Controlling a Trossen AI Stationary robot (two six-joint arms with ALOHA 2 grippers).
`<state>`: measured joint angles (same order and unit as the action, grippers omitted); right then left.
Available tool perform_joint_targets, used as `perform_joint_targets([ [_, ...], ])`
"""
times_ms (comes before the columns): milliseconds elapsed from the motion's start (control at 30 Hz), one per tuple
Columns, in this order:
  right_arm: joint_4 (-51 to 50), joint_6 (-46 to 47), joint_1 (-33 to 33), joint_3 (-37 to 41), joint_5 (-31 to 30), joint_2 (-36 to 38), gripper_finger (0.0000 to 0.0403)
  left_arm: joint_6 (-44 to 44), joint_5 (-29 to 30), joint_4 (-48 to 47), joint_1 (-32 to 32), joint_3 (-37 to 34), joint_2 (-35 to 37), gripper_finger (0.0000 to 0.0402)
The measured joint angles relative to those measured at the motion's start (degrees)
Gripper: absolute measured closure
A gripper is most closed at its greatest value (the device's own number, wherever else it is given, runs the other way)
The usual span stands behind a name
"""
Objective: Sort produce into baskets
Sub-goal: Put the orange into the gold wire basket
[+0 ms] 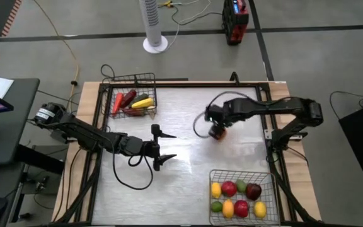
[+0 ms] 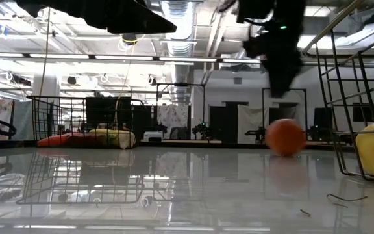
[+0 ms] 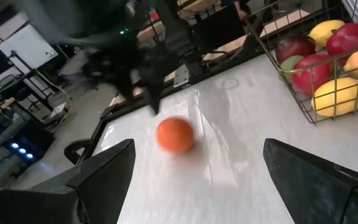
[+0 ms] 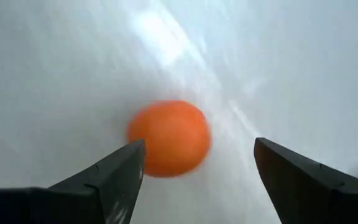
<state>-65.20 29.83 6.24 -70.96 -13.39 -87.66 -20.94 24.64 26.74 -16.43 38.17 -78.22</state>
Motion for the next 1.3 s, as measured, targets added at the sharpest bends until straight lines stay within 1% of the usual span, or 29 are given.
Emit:
perform_joint_targets([
  [67,6.71,-4.00,2.27,0.02,0.07,0.22,0.0076,-0.06,0.00,0.01,0.04,0.00,0.00,0.0056],
  [167,16.54,-8.79,6.67,-0.02,2.69,-0.99,0.0076,1.99,-0.42,0.76,1.45,0.00,0.00,0.0056],
  [300,27.99,-13.48,12.75,-0.02,5.35,-6.61,0.0076,9.72,-6.77,2.47,8.30,0.00,-0.80,0.0056],
  [400,33.22,-14.93,16.39,-1.38,7.40,-12.31,0.0076,13.15,-8.10,0.67,12.54,0.00,-1.73,0.0056],
  [500,32.82,-16.73,18.03,-4.61,8.47,-18.18,0.0076,12.80,-7.84,-0.74,14.13,-0.02,-1.70,0.0056],
  [533,31.56,-17.95,17.77,-6.13,7.41,-19.71,0.0076,12.00,-7.30,-0.84,14.26,-0.02,-1.70,0.0056],
  [567,30.54,-19.11,17.50,-7.69,6.81,-20.96,0.0076,10.78,-6.35,-0.64,14.39,-0.02,-1.68,0.0056],
  [667,26.49,-20.49,16.73,-12.05,7.90,-23.72,0.0076,7.80,-3.30,-0.15,15.76,-0.02,-1.55,0.0056],
  [733,24.88,-21.59,15.85,-13.88,6.59,-24.18,0.0076,8.08,-3.63,-1.16,17.43,0.33,-1.53,0.0056],
  [800,24.21,-22.84,15.12,-15.05,5.11,-23.93,0.0076,9.19,-5.19,-1.95,18.72,0.70,-1.53,0.0056],
  [933,24.02,-23.60,14.64,-17.33,5.53,-21.90,0.0076,10.15,-6.44,-2.28,19.50,0.74,-1.53,0.0056],
  [1100,22.96,-25.80,14.80,-17.38,6.20,-21.05,0.0076,12.51,-8.52,-3.71,19.47,0.79,-1.53,0.0056],
  [1200,24.54,-27.07,15.42,-17.42,8.45,-22.00,0.0074,14.11,-9.33,-3.77,19.47,0.79,-1.53,0.0056],
  [1300,25.16,-28.26,16.05,-17.36,11.10,-24.67,0.0060,15.66,-9.46,-4.12,18.90,0.79,-1.53,0.0056],
])
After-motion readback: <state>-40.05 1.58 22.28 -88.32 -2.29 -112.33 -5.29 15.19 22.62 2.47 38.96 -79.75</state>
